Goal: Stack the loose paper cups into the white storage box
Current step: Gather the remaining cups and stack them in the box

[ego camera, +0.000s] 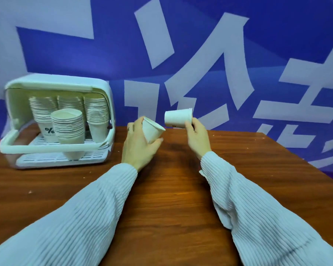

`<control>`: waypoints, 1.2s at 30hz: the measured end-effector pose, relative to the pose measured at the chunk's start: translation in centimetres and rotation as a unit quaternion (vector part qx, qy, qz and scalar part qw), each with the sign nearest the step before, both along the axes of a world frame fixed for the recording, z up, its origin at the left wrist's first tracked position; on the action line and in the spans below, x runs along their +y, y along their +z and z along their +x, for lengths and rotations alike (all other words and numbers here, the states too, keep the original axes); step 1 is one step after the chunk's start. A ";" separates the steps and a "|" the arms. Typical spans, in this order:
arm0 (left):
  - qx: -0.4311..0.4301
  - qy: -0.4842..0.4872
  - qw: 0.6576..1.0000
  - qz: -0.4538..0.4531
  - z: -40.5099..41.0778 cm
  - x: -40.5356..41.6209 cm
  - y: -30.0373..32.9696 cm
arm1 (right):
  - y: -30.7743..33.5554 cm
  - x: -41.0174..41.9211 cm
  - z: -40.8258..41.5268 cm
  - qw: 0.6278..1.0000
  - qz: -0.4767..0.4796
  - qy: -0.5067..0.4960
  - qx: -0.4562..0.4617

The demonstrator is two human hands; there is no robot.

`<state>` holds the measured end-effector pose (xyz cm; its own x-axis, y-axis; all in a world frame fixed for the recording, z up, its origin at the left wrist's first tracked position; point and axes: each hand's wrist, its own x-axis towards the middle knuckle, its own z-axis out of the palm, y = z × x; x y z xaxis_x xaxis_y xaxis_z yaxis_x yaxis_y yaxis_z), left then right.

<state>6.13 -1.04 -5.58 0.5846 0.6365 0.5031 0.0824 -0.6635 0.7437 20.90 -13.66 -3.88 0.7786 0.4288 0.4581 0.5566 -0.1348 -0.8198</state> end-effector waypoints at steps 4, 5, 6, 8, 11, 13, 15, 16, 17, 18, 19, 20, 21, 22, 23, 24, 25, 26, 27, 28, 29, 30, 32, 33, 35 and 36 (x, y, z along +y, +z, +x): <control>-0.015 0.047 0.999 -0.010 -3.5 3.0 0.7 | 2.8 3.4 -4.0 0.997 0.024 0.027 -0.066; -0.018 0.062 0.998 -0.011 -4.7 4.0 0.9 | 3.4 4.6 -5.1 0.996 0.032 0.036 -0.080; -0.022 0.078 0.997 -0.014 -5.8 4.9 1.0 | 4.0 5.8 -6.1 0.994 0.036 0.047 -0.097; -0.037 0.115 0.992 -0.021 -8.4 6.8 1.4 | 5.0 8.5 -8.3 0.988 0.037 0.077 -0.130; -0.094 0.178 0.979 -0.030 -12.4 9.1 1.6 | 6.4 12.6 -11.6 0.976 0.034 0.123 -0.177; -0.141 0.216 0.966 -0.035 -14.8 10.3 1.7 | 7.0 15.1 -13.5 0.965 0.022 0.149 -0.217; -0.158 0.236 0.958 -0.038 -16.7 11.4 1.8 | 7.4 17.2 -15.0 0.949 -0.008 0.164 -0.268; -0.159 0.240 0.957 -0.036 -17.4 11.9 1.8 | 7.5 18.0 -15.5 0.942 -0.033 0.169 -0.288; -0.159 0.243 0.957 -0.032 -17.9 12.4 1.8 | 7.6 18.6 -16.0 0.934 -0.065 0.176 -0.304; -0.158 0.245 0.956 -0.031 -18.3 12.8 1.7 | 7.7 19.0 -16.4 0.924 -0.100 0.185 -0.319; -0.158 0.246 0.956 -0.030 -18.7 13.1 1.7 | 7.8 19.4 -16.7 0.912 -0.138 0.196 -0.334; -0.159 0.246 0.956 -0.031 -18.9 13.4 1.7 | 7.8 19.8 -16.9 0.898 -0.175 0.208 -0.346; -0.160 0.245 0.956 -0.033 -19.0 13.5 1.6 | 7.8 20.0 -17.2 0.884 -0.212 0.219 -0.355; -0.160 0.246 0.955 -0.036 -19.2 13.7 1.6 | 7.6 20.3 -17.5 0.872 -0.242 0.226 -0.361; -0.157 0.248 0.955 -0.040 -19.3 13.7 1.6 | 7.3 20.4 -17.7 0.861 -0.264 0.228 -0.370; -0.154 0.252 0.954 -0.044 -19.3 13.9 1.6 | 6.8 20.4 -17.7 0.853 -0.278 0.229 -0.378; -0.155 0.253 0.954 -0.051 -19.4 14.0 1.7 | 6.3 20.3 -17.8 0.847 -0.288 0.225 -0.386; -0.158 0.248 0.954 -0.059 -19.3 14.2 1.9 | 5.9 20.1 -17.8 0.843 -0.293 0.222 -0.394; -0.164 0.237 0.955 -0.066 -19.3 14.4 2.2 | 5.7 19.9 -17.8 0.838 -0.299 0.218 -0.400; -0.172 0.225 0.957 -0.068 -19.1 14.6 2.6 | 5.6 19.8 -17.7 0.835 -0.306 0.218 -0.402; -0.180 0.214 0.958 -0.066 -19.0 14.7 3.2 | 5.6 19.7 -17.7 0.834 -0.313 0.221 -0.398; -0.191 0.206 0.958 -0.061 -18.7 14.9 3.9 | 5.7 19.7 -17.7 0.839 -0.313 0.226 -0.384; -0.205 0.191 0.958 -0.053 -18.0 15.3 5.5 | 5.7 19.6 -17.9 0.877 -0.264 0.228 -0.330; -0.207 0.184 0.960 -0.048 -17.6 15.5 6.3 | 5.5 19.4 -18.0 0.906 -0.213 0.218 -0.293; -0.195 0.170 0.965 -0.031 -16.7 15.9 7.6 | 4.9 18.8 -18.0 0.950 -0.111 0.169 -0.237; -0.180 0.162 0.970 -0.017 -16.3 16.2 8.0 | 4.4 18.4 -18.0 0.960 -0.081 0.147 -0.223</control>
<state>-10.13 15.13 2.38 0.1405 0.7776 0.6129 0.0135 -0.6204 0.7841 2.93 4.77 0.51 0.3547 0.6942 0.6264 0.8807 -0.0232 -0.4730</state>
